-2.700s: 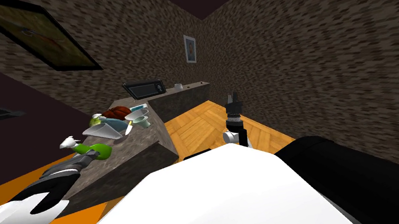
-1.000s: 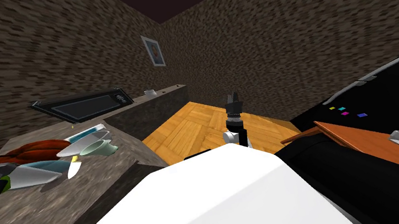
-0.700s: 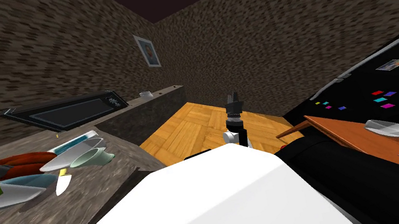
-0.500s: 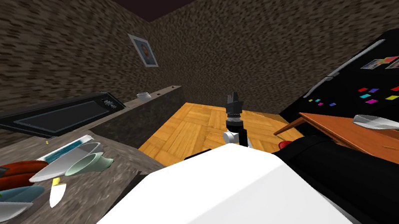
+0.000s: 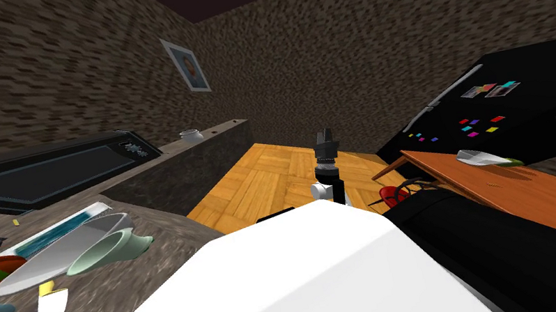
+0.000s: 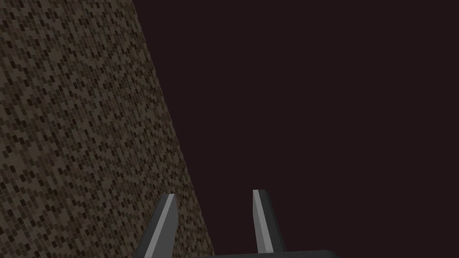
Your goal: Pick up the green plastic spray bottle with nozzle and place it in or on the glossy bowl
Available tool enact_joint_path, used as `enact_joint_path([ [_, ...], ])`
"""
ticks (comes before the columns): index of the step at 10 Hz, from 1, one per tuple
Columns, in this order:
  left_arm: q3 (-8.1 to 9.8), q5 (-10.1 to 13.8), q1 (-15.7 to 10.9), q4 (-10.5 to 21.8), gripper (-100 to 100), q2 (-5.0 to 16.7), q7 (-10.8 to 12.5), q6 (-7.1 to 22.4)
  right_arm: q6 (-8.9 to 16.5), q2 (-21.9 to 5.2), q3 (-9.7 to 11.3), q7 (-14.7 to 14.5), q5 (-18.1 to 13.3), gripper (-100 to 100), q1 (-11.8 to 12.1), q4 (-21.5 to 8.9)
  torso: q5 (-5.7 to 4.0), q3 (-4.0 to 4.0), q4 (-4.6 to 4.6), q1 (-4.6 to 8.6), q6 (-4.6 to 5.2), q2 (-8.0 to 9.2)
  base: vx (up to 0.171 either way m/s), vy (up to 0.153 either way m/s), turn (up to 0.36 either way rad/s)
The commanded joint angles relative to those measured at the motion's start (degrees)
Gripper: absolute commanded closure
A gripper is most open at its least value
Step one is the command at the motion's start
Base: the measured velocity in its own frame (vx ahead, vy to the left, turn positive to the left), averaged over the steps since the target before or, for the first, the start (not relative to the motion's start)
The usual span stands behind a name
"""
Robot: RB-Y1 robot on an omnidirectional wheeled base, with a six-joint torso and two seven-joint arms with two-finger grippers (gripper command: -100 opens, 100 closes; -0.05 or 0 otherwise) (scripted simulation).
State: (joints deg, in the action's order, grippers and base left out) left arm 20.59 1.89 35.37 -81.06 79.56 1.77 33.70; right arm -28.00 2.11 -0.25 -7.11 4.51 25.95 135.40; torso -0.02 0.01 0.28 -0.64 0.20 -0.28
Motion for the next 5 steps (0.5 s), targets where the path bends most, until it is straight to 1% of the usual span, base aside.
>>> enact_joint_path([
  [1, 0.06, 1.8, 0.4, 0.2, 100, 0.4, 0.7, 0.3, 0.0, 0.0, 0.0, 0.0, 0.0, 0, 0.0, 0.0, 0.0, 0.0, 0.0, 0.0, 0.0, 0.0, 0.031, 0.1, -0.104],
  [2, 0.07, 3.0, 0.7, 0.3, 100, 0.7, 1.2, 0.5, 0.0, 0.0, 0.0, 0.0, 0.0, 0, 0.0, 0.0, -0.02, 0.01, 0.01, 0.07, -0.01, 0.0, 0.019, 0.102, -0.098],
  [3, 0.32, 2.3, 0.8, 0.0, 100, 0.5, 0.8, 0.5, 0.0, 0.0, 0.0, 0.0, 0.0, 0, 0.0, 0.0, -0.03, 0.03, 0.02, 0.07, -0.02, 0.05, 0.005, 0.051, -0.03],
  [4, 0.34, 2.4, 0.8, 0.0, -100, 0.6, 0.9, 0.5, 0.0, 0.0, 0.0, 0.0, 0.0, 0, 0.0, 0.0, -0.05, 0.08, 0.04, 0.26, -0.07, 0.12, 0.003, 0.01, 0.0],
  [5, 0.34, 2.4, 0.8, 0.0, -100, 0.6, 0.9, 0.5, 0.0, 0.0, 0.0, 0.0, 0.0, 0, 0.0, 0.0, -0.09, 0.11, 0.05, 0.42, -0.08, 0.17, 0.0, 0.0, 0.0],
])
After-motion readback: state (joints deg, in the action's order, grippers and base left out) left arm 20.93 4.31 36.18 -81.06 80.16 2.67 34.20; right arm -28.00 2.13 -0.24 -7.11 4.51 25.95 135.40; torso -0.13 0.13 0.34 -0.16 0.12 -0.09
